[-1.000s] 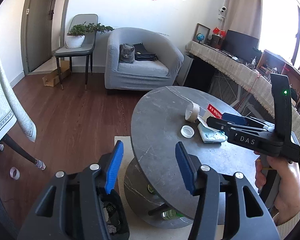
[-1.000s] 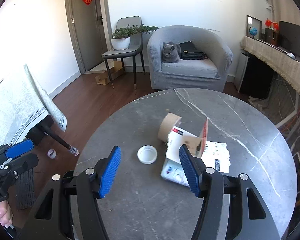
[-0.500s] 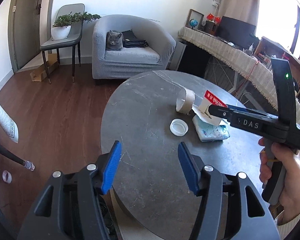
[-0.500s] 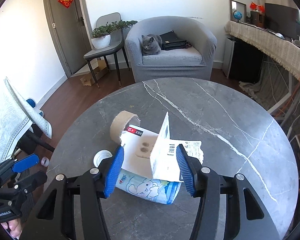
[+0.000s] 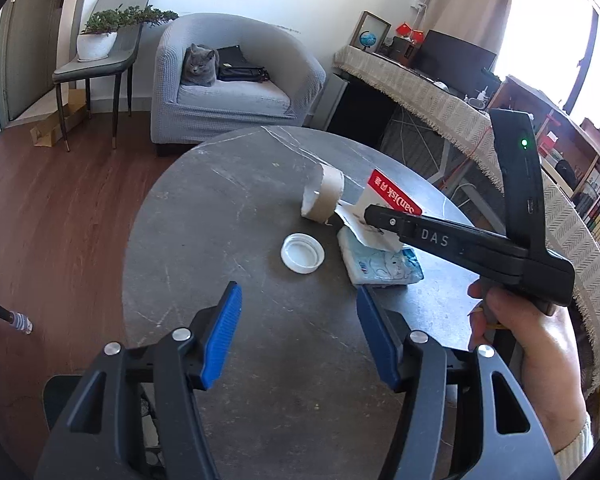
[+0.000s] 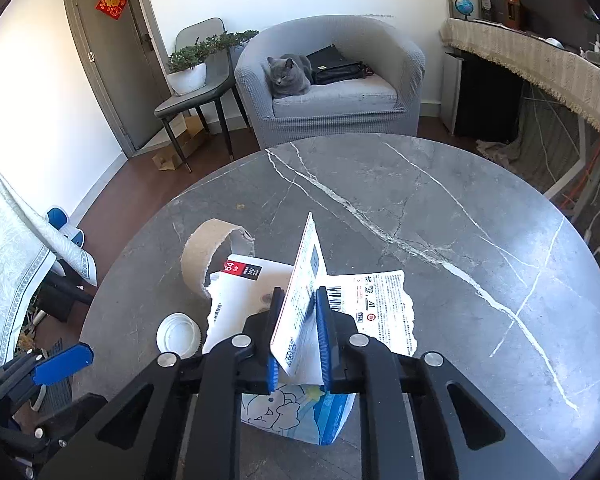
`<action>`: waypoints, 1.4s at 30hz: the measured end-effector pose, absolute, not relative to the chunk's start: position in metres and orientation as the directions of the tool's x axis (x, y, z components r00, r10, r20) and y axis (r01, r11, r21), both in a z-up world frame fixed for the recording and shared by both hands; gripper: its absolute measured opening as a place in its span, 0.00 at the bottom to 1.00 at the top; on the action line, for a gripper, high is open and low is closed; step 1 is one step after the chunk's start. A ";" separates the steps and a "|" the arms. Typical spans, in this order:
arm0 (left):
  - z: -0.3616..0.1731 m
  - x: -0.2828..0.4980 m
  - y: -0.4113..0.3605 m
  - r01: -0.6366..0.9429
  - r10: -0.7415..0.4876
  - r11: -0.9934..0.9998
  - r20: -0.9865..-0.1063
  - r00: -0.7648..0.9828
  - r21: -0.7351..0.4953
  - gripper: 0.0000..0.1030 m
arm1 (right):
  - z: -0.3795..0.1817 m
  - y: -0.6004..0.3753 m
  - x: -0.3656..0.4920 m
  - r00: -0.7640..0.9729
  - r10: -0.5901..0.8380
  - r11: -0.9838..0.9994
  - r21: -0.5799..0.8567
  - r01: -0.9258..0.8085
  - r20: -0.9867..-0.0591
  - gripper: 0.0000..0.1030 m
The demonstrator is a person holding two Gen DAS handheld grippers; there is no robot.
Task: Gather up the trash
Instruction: 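Grasp the red SanDisk box with the right gripper while the left gripper grasps the blue cat-print tissue pack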
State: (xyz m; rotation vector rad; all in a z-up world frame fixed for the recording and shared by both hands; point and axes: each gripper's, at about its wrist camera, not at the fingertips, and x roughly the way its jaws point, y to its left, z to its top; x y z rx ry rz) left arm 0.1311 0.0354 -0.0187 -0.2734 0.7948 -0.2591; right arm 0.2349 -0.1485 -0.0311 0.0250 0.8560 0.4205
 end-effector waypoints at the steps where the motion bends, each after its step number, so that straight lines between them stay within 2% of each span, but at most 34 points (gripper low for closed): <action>1: -0.019 0.132 0.032 0.135 -0.339 0.931 -0.664 0.667 -0.340 0.61 | -0.031 -0.150 0.234 0.580 0.374 0.917 0.192 -0.350 -0.724 0.08; 4: -0.020 0.134 0.018 0.154 -0.349 0.930 -0.665 0.660 -0.335 0.62 | -0.026 -0.157 0.232 0.592 0.381 0.916 0.203 -0.347 -0.710 0.03; 15: -0.030 0.152 -0.029 0.189 -0.362 0.930 -0.686 0.631 -0.316 0.67 | -0.015 -0.196 0.225 0.610 0.383 0.918 0.213 -0.334 -0.694 0.03; 20: -0.036 0.164 -0.044 0.168 -0.333 0.940 -0.701 0.630 -0.296 0.68 | -0.013 -0.212 0.221 0.606 0.389 0.916 0.221 -0.335 -0.694 0.03; 26: -0.036 0.174 -0.056 0.155 -0.293 0.955 -0.715 0.634 -0.254 0.74 | -0.016 -0.224 0.221 0.602 0.383 0.918 0.216 -0.334 -0.700 0.01; 33: -0.035 0.182 -0.064 0.130 -0.276 0.959 -0.734 0.621 -0.251 0.74 | -0.014 -0.238 0.217 0.614 0.373 0.923 0.209 -0.323 -0.695 0.01; 42: -0.036 0.192 -0.078 0.092 -0.183 0.983 -0.769 0.612 -0.161 0.79 | -0.006 -0.269 0.212 0.631 0.390 0.920 0.259 -0.293 -0.671 0.01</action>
